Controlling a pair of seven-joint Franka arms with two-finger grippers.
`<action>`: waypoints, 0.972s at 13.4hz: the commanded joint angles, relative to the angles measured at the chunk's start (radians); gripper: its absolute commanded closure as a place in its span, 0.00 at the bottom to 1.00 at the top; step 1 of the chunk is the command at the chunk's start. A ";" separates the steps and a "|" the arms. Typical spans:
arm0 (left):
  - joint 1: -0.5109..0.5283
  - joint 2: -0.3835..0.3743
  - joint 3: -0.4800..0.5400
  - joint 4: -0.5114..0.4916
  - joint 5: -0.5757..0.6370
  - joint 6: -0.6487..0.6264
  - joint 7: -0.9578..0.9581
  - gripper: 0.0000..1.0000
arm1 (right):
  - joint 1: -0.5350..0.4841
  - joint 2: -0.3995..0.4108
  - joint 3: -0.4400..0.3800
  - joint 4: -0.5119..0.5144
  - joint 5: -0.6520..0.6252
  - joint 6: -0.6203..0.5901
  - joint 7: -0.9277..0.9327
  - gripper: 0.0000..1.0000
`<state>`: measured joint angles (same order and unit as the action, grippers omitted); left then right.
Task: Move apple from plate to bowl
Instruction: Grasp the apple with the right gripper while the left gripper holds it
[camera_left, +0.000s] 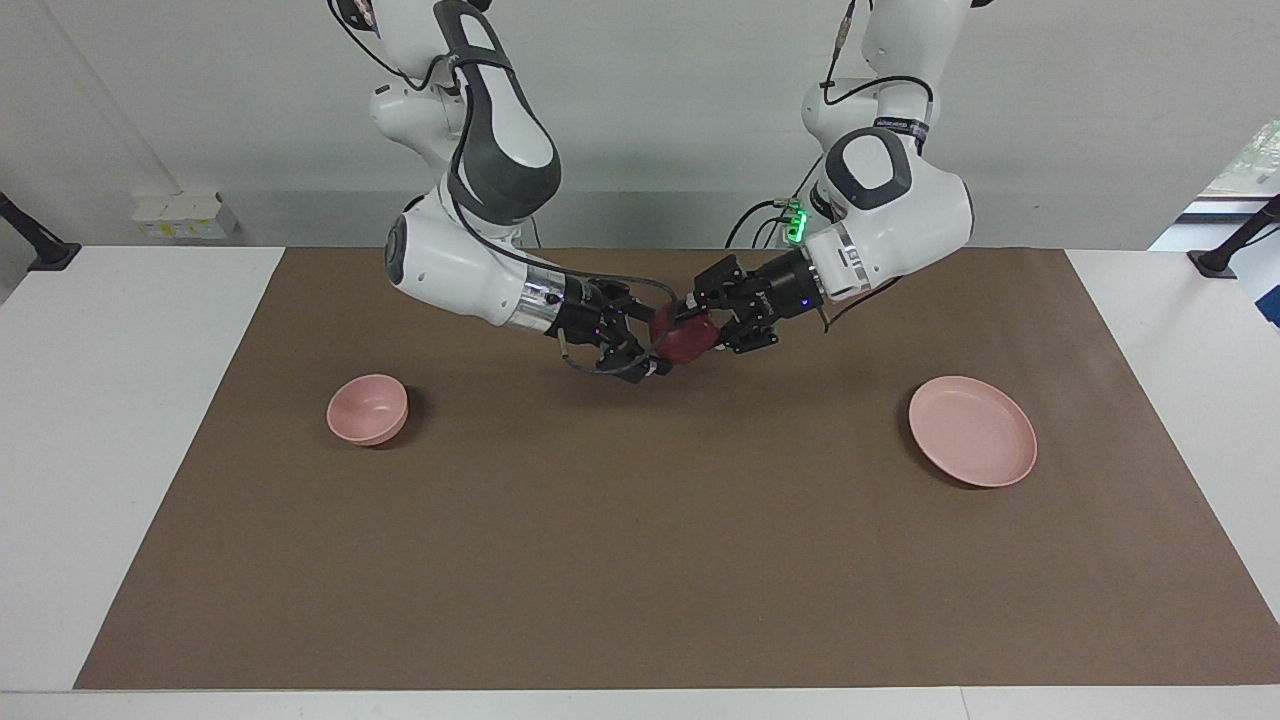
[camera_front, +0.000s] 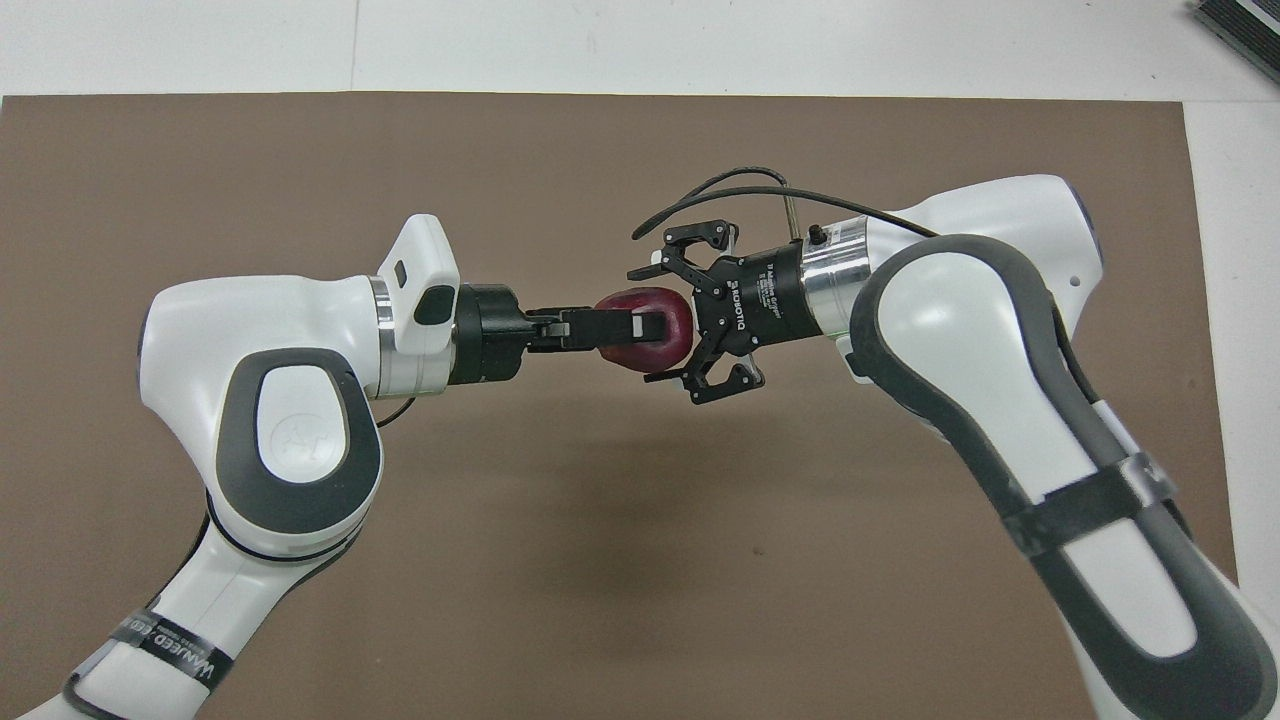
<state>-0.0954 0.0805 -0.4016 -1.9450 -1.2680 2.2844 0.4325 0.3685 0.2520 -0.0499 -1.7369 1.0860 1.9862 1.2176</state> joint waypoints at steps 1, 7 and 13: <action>-0.004 -0.001 -0.011 0.009 -0.020 0.009 -0.015 1.00 | 0.000 -0.023 0.001 -0.023 0.034 0.010 -0.016 0.00; -0.003 0.002 -0.020 0.020 -0.013 0.010 -0.067 0.67 | 0.000 -0.027 0.001 -0.013 0.061 0.010 -0.013 1.00; -0.003 -0.001 -0.022 0.026 -0.007 0.010 -0.080 0.52 | -0.002 -0.027 -0.001 -0.016 0.049 0.010 -0.043 1.00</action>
<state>-0.0951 0.0816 -0.4071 -1.9314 -1.2695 2.2967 0.3813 0.3680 0.2379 -0.0530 -1.7388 1.0988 1.9804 1.2120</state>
